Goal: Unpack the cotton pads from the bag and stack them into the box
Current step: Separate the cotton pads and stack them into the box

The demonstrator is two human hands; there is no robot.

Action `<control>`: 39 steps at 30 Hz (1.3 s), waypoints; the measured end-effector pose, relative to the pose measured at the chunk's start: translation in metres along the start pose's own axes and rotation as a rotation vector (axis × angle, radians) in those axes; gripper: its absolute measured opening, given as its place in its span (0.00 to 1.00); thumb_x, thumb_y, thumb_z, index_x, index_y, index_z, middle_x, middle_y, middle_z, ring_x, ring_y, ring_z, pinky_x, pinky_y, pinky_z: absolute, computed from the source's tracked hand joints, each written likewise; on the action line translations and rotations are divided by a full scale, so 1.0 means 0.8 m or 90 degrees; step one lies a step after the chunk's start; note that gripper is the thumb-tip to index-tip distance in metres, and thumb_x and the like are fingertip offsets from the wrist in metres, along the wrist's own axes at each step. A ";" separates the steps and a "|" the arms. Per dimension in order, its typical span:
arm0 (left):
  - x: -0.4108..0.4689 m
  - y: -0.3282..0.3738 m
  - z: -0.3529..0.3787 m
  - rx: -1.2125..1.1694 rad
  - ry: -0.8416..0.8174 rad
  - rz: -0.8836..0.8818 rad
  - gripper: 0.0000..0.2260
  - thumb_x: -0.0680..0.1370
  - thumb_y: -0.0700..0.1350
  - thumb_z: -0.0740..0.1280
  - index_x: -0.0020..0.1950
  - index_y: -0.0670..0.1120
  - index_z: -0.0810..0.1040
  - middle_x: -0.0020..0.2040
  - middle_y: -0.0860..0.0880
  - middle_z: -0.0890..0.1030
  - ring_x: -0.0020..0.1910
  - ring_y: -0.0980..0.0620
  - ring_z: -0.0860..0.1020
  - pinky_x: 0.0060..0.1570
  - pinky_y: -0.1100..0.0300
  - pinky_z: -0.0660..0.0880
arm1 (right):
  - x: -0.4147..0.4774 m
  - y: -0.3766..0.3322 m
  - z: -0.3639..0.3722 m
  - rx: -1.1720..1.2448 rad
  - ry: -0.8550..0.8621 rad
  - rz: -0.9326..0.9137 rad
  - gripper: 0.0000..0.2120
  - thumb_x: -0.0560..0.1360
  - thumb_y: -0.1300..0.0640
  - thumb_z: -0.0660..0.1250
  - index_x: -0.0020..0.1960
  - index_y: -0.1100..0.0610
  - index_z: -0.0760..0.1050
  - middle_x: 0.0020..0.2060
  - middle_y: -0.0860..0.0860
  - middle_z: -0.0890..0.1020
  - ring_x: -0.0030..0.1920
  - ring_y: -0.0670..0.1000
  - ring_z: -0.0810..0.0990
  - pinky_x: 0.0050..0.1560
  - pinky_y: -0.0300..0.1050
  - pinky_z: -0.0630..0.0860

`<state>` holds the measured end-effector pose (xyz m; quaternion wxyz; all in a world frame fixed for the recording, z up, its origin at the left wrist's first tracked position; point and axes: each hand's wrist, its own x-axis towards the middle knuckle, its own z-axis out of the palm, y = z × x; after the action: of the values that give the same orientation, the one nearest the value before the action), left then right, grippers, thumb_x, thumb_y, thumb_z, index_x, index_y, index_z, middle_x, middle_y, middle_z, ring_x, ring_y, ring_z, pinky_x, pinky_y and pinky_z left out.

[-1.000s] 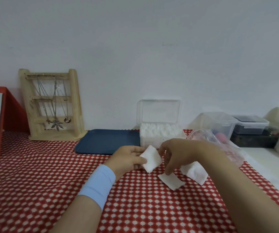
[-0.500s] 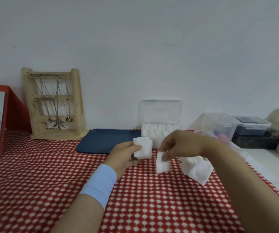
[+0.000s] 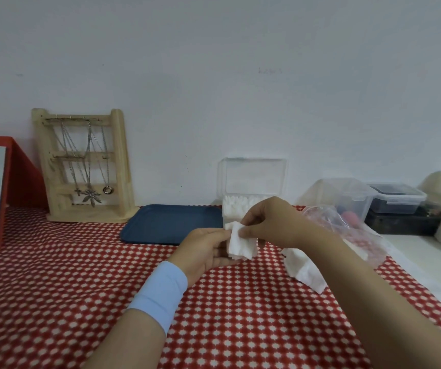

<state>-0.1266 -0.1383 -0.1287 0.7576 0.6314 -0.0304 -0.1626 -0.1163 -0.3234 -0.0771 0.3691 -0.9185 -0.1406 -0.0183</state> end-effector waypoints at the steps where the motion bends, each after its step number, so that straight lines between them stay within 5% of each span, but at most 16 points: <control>1: 0.000 0.000 0.000 0.000 -0.005 -0.001 0.12 0.83 0.43 0.66 0.63 0.37 0.80 0.54 0.39 0.86 0.54 0.43 0.86 0.48 0.54 0.84 | 0.000 -0.001 0.001 -0.014 0.012 -0.003 0.03 0.72 0.55 0.78 0.44 0.53 0.85 0.36 0.45 0.86 0.31 0.43 0.83 0.34 0.32 0.77; 5: 0.000 0.001 0.000 0.004 -0.017 -0.014 0.14 0.83 0.45 0.65 0.63 0.38 0.80 0.54 0.39 0.86 0.55 0.42 0.85 0.52 0.51 0.83 | -0.002 -0.002 0.003 -0.077 0.029 -0.042 0.07 0.70 0.53 0.80 0.46 0.49 0.85 0.39 0.41 0.83 0.37 0.37 0.81 0.36 0.27 0.73; 9: -0.004 0.005 -0.003 0.068 -0.044 0.028 0.13 0.79 0.41 0.71 0.62 0.40 0.81 0.55 0.42 0.86 0.56 0.45 0.85 0.56 0.52 0.82 | -0.002 0.001 0.003 -0.057 0.025 -0.045 0.24 0.71 0.49 0.78 0.64 0.44 0.76 0.53 0.40 0.80 0.48 0.40 0.80 0.46 0.32 0.74; 11: -0.005 0.006 -0.006 0.157 -0.040 0.053 0.15 0.77 0.36 0.72 0.64 0.42 0.80 0.55 0.45 0.87 0.55 0.47 0.86 0.58 0.52 0.81 | -0.003 0.003 -0.001 0.008 -0.013 -0.023 0.30 0.71 0.52 0.79 0.70 0.45 0.72 0.53 0.43 0.83 0.48 0.41 0.82 0.49 0.36 0.77; 15: -0.006 0.012 0.001 0.260 0.003 0.051 0.16 0.76 0.36 0.74 0.63 0.42 0.80 0.53 0.48 0.87 0.52 0.51 0.86 0.57 0.52 0.82 | -0.004 0.004 -0.009 0.049 -0.004 -0.017 0.25 0.70 0.58 0.79 0.66 0.50 0.78 0.45 0.46 0.86 0.41 0.45 0.85 0.43 0.36 0.78; 23: 0.011 0.049 0.028 0.363 0.011 0.057 0.22 0.73 0.39 0.77 0.61 0.53 0.73 0.56 0.46 0.85 0.48 0.47 0.87 0.54 0.50 0.84 | -0.009 0.010 -0.046 0.096 -0.087 0.035 0.06 0.74 0.59 0.75 0.51 0.57 0.86 0.43 0.51 0.88 0.45 0.51 0.87 0.46 0.44 0.84; 26: 0.037 0.070 0.045 0.370 0.021 0.072 0.25 0.74 0.43 0.77 0.66 0.54 0.70 0.56 0.47 0.82 0.49 0.47 0.86 0.55 0.51 0.83 | 0.004 0.015 -0.079 0.093 -0.018 0.066 0.04 0.76 0.60 0.73 0.49 0.60 0.84 0.43 0.52 0.86 0.41 0.48 0.86 0.41 0.42 0.83; 29: 0.069 0.088 0.054 0.514 0.079 0.156 0.17 0.79 0.49 0.70 0.66 0.54 0.71 0.54 0.53 0.82 0.52 0.52 0.82 0.54 0.58 0.78 | 0.023 0.021 -0.113 0.128 0.083 0.100 0.04 0.80 0.62 0.66 0.51 0.63 0.78 0.42 0.58 0.84 0.34 0.49 0.85 0.36 0.47 0.84; 33: 0.114 0.095 0.068 0.702 0.044 0.201 0.08 0.82 0.51 0.65 0.56 0.52 0.83 0.55 0.55 0.82 0.54 0.55 0.78 0.52 0.61 0.71 | 0.049 0.044 -0.135 0.116 0.096 0.146 0.05 0.80 0.63 0.66 0.55 0.63 0.76 0.44 0.63 0.85 0.40 0.61 0.87 0.42 0.61 0.84; 39: 0.155 0.082 0.098 0.827 0.000 0.144 0.22 0.80 0.60 0.63 0.43 0.44 0.85 0.39 0.44 0.82 0.36 0.47 0.79 0.43 0.53 0.77 | 0.073 0.067 -0.131 -0.052 0.046 0.203 0.06 0.77 0.61 0.69 0.44 0.63 0.80 0.37 0.60 0.86 0.36 0.56 0.87 0.30 0.44 0.81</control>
<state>-0.0151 -0.2382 -0.0693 0.2347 0.9531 -0.1888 -0.0305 -0.0387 -0.4175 -0.0289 0.3344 -0.9422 0.0214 0.0018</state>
